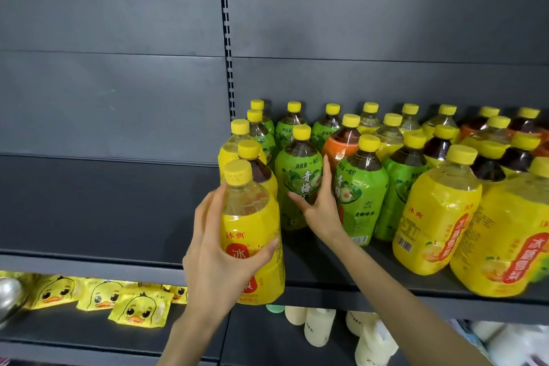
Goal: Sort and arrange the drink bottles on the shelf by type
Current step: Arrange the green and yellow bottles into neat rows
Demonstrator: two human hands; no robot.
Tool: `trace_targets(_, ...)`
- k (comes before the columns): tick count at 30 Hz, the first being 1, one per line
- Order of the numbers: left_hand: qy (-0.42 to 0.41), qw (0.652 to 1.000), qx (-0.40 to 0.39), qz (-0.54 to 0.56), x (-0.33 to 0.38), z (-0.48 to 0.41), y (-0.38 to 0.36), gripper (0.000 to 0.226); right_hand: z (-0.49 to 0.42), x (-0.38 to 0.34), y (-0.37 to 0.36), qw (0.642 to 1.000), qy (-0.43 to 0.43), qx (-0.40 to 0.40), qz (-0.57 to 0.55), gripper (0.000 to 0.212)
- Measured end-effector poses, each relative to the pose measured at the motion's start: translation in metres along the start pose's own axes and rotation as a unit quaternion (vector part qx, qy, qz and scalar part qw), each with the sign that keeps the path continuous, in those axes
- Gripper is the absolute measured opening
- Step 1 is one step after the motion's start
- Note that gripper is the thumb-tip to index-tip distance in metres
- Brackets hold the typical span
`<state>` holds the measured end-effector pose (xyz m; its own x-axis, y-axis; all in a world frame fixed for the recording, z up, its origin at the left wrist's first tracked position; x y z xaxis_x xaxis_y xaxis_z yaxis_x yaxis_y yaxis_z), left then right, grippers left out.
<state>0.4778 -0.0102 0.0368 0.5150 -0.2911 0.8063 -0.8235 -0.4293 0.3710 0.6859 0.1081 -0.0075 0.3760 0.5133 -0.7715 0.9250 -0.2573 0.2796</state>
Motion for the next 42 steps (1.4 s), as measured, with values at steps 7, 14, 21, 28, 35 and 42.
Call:
trace_targets(7, 0.001, 1.0, 0.003, -0.016, -0.001, -0.001, 0.0, 0.099, 0.002, -0.002, -0.001, 0.978, -0.043, 0.093, 0.182, 0.097)
trace_targets(14, -0.014, 0.999, 0.003, -0.03, 0.004, -0.001, 0.0, 0.097, -0.023, 0.012, -0.007, 0.967, -0.091, 0.115, 0.207, 0.096)
trace_targets(21, -0.021, 0.999, 0.007, -0.03, 0.006, 0.0, 0.001, 0.094, -0.041, 0.02, -0.019, 0.971, -0.066, 0.07, 0.217, 0.096)
trace_targets(28, -0.019, 0.999, 0.006, -0.035, 0.004, -0.002, -0.002, 0.095, -0.051, 0.029, -0.021, 0.983, -0.043, 0.07, 0.166, 0.099)
trace_targets(35, -0.036, 0.998, -0.001, -0.048, 0.008, 0.0, -0.007, 0.095, -0.016, -0.009, -0.011, 0.996, -0.003, -0.005, 0.094, 0.072)
trace_targets(42, -0.045, 0.998, -0.026, -0.04, 0.027, 0.008, -0.033, 0.093, 0.038, -0.081, 0.078, 0.923, 0.239, 0.12, 0.277, 0.035)
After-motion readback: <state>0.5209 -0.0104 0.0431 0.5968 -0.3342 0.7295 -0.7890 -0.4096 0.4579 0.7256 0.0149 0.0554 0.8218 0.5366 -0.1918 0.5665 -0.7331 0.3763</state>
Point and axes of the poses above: each hand's wrist, its own z-axis away from the middle knuckle, its own y-axis out of the back of the hand, x = y × z, the point moved 10 cm from there along -z, towards the middle knuckle, and after that the axes turned 11 degrees about y, right-handed, at the moved point
